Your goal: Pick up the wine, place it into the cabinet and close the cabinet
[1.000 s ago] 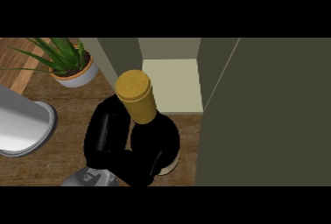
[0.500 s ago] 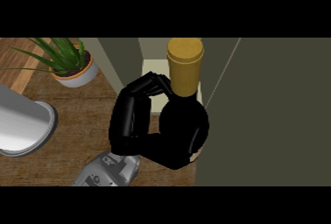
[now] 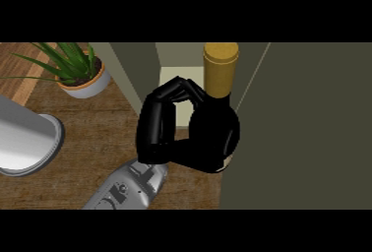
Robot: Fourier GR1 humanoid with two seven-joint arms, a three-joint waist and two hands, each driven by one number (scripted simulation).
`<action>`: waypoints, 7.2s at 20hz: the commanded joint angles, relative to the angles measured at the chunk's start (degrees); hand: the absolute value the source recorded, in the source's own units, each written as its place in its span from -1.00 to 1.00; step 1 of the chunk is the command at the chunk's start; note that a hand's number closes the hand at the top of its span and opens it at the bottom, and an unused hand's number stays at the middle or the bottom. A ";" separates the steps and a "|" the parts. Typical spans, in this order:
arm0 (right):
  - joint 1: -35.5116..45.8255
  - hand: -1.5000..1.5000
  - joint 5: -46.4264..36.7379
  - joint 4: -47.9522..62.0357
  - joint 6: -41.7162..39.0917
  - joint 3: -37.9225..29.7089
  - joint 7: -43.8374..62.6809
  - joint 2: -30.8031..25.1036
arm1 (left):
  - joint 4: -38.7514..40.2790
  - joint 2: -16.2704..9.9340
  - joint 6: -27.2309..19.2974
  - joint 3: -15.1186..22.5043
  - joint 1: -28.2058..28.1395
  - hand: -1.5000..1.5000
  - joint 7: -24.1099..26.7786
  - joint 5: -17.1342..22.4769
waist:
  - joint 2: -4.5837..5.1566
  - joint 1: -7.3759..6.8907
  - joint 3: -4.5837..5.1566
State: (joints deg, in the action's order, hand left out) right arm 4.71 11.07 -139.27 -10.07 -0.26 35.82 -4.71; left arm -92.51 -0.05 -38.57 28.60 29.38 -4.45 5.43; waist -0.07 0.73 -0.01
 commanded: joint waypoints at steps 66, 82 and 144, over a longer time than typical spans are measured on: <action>-6.86 -1.00 5.48 -5.86 -2.77 -1.07 -2.90 0.99 | 69.44 -0.19 7.55 -24.41 29.42 1.00 42.92 17.89 | 0.44 1.34 0.00; -0.97 -1.00 4.61 -3.59 -0.36 1.25 0.11 1.29 | 79.35 0.05 13.84 -31.85 32.80 1.00 47.19 25.91 | 1.08 2.87 0.07; -1.85 -1.00 2.99 -2.04 -0.73 6.18 -2.10 1.65 | 85.69 0.05 22.18 -30.79 28.06 -1.00 56.22 25.21 | 0.76 4.37 0.07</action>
State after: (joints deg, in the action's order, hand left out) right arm 5.27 12.89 -137.62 -10.26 4.88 33.11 -3.11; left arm -7.57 0.06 -18.47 -1.58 61.67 50.49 27.05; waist 0.63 4.72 -0.14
